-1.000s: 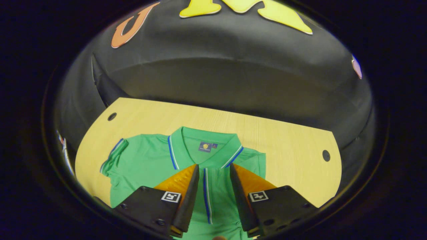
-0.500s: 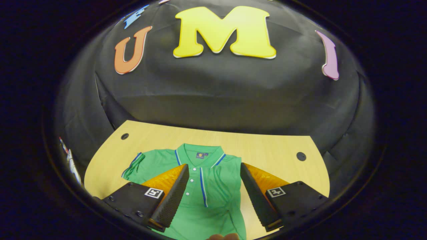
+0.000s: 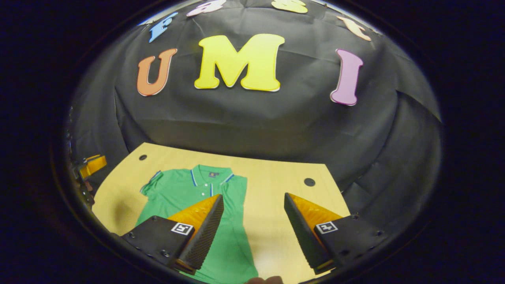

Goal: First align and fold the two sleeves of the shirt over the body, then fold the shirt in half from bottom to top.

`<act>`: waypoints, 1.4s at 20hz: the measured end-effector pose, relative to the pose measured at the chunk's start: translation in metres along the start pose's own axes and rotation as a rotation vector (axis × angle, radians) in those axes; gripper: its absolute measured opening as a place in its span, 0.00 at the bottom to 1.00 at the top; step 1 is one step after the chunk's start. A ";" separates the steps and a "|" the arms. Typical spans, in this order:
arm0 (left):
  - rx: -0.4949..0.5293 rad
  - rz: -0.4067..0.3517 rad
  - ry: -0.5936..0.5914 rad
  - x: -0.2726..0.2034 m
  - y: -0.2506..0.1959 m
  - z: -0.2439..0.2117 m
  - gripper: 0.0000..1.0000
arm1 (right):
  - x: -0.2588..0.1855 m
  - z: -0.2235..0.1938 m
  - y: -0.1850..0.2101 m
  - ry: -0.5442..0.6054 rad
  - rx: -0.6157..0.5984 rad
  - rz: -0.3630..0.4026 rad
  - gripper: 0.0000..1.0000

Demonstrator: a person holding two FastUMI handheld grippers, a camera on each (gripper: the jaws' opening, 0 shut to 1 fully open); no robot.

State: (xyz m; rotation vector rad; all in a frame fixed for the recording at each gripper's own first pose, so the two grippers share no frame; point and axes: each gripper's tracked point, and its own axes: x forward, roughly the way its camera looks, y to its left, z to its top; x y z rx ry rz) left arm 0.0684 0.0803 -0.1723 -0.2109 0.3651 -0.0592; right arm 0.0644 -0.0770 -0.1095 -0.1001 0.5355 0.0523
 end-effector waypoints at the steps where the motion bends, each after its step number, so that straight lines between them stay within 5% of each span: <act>1: -0.010 -0.015 0.015 0.011 -0.002 -0.007 0.98 | -0.011 -0.010 -0.002 0.012 0.003 0.003 0.97; 8: -0.050 -0.044 0.131 0.082 0.001 -0.056 0.99 | -0.068 -0.054 -0.041 0.082 0.095 -0.059 0.93; 16: 0.097 0.001 0.181 0.162 0.022 -0.097 0.99 | -0.099 -0.098 -0.052 0.157 0.211 -0.115 0.94; 28: 0.119 0.043 0.274 0.201 0.032 -0.132 0.93 | -0.103 -0.116 -0.062 0.195 0.312 -0.132 0.96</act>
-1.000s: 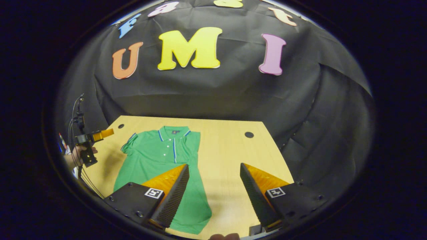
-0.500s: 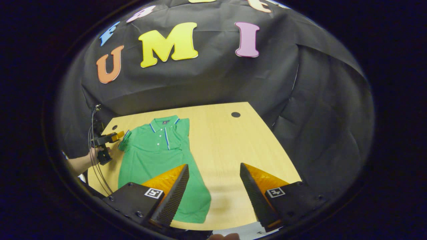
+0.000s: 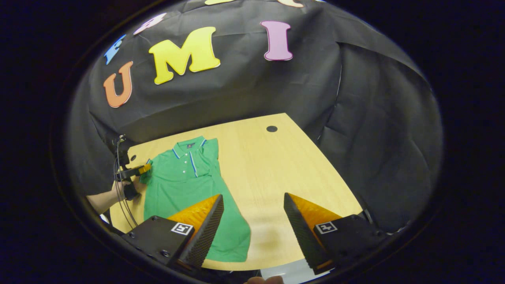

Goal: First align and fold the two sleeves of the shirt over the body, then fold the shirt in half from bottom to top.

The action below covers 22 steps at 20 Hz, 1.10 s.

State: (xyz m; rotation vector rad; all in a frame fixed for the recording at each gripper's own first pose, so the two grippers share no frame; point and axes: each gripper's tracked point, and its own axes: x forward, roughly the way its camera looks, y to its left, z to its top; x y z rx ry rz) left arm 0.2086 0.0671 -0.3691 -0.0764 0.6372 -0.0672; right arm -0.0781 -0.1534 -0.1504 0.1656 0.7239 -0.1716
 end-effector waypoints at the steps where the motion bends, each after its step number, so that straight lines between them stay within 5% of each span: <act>1: 0.007 0.011 0.001 0.002 0.001 -0.001 0.77 | 0.000 0.000 0.000 -0.001 -0.007 -0.002 0.96; 5: 0.058 0.043 0.030 0.002 0.008 -0.004 0.55 | 0.001 -0.005 -0.001 0.002 -0.029 0.006 0.96; 7: 0.071 0.043 0.046 -0.002 0.003 -0.002 0.09 | 0.001 -0.005 -0.003 -0.002 -0.031 0.004 0.94; 12: 0.065 0.108 0.060 -0.009 0.012 0.003 0.04 | -0.004 0.000 -0.008 -0.037 -0.019 0.008 0.96; 22: 0.069 0.083 0.011 -0.034 -0.022 0.052 0.04 | -0.009 -0.002 -0.038 -0.087 0.093 0.001 0.96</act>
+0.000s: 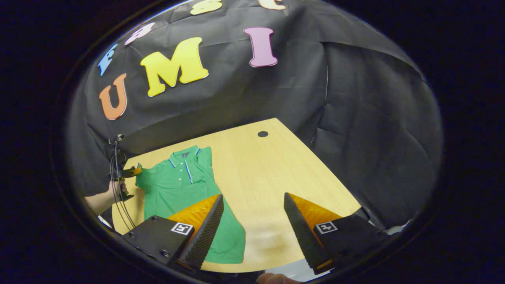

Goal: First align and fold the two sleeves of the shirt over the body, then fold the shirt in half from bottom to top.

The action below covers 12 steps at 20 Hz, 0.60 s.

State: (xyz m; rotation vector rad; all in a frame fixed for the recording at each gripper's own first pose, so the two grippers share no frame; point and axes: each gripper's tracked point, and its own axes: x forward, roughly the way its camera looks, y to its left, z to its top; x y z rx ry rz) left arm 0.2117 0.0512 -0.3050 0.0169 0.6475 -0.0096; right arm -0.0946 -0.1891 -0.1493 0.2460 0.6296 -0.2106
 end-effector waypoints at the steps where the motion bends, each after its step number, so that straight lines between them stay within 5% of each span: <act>1: 0.002 -0.009 -0.010 -0.003 -0.007 0.006 0.04 | -0.002 0.001 -0.004 -0.009 0.006 -0.002 0.96; 12: 0.105 -0.062 -0.002 -0.019 -0.115 0.032 0.04 | -0.012 -0.006 -0.038 -0.042 0.117 0.004 0.99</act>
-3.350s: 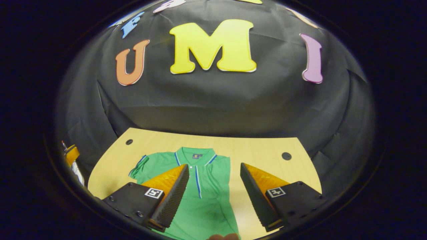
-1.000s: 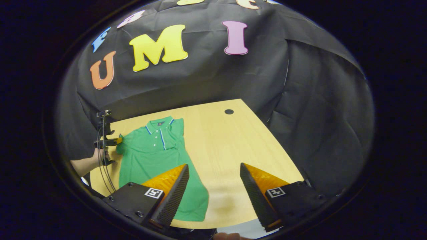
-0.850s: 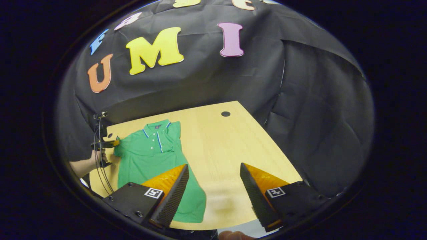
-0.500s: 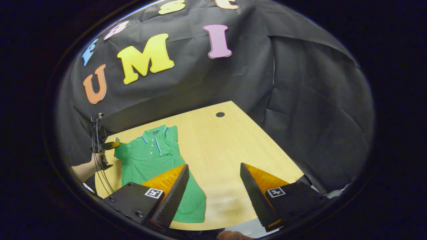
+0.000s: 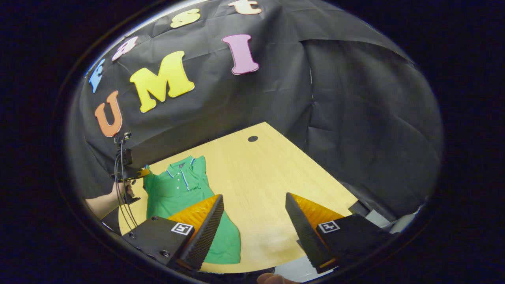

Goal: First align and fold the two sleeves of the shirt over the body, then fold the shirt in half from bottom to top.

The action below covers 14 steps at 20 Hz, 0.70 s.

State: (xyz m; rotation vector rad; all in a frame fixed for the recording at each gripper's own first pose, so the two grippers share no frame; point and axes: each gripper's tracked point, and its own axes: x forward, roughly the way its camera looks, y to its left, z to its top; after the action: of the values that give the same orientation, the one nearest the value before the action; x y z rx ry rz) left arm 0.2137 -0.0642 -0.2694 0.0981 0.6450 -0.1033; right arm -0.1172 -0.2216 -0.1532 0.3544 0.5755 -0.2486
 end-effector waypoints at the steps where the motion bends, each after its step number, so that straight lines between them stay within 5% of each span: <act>1: 0.006 -0.006 0.002 0.002 -0.012 0.000 0.04 | 0.000 -0.002 -0.003 0.004 0.007 0.002 0.94; 3: 0.021 0.005 0.011 0.009 -0.032 -0.005 0.04 | -0.002 -0.005 -0.009 0.010 0.011 0.001 0.99; 8: 0.037 0.039 0.048 0.031 -0.063 -0.025 0.05 | -0.008 -0.006 -0.019 0.025 0.003 -0.009 0.94; 12: 0.005 -0.023 0.088 0.034 -0.091 -0.039 0.12 | -0.008 -0.003 -0.025 0.029 -0.011 -0.014 0.98; 14: -0.014 -0.048 0.074 0.032 -0.099 -0.038 0.64 | -0.004 0.001 -0.023 0.026 -0.010 -0.007 0.98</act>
State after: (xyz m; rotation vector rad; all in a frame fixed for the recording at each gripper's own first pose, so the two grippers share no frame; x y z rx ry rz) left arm 0.2040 -0.1595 -0.3245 0.0734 0.7223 -0.1420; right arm -0.1277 -0.2424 -0.1565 0.3468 0.6033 -0.2481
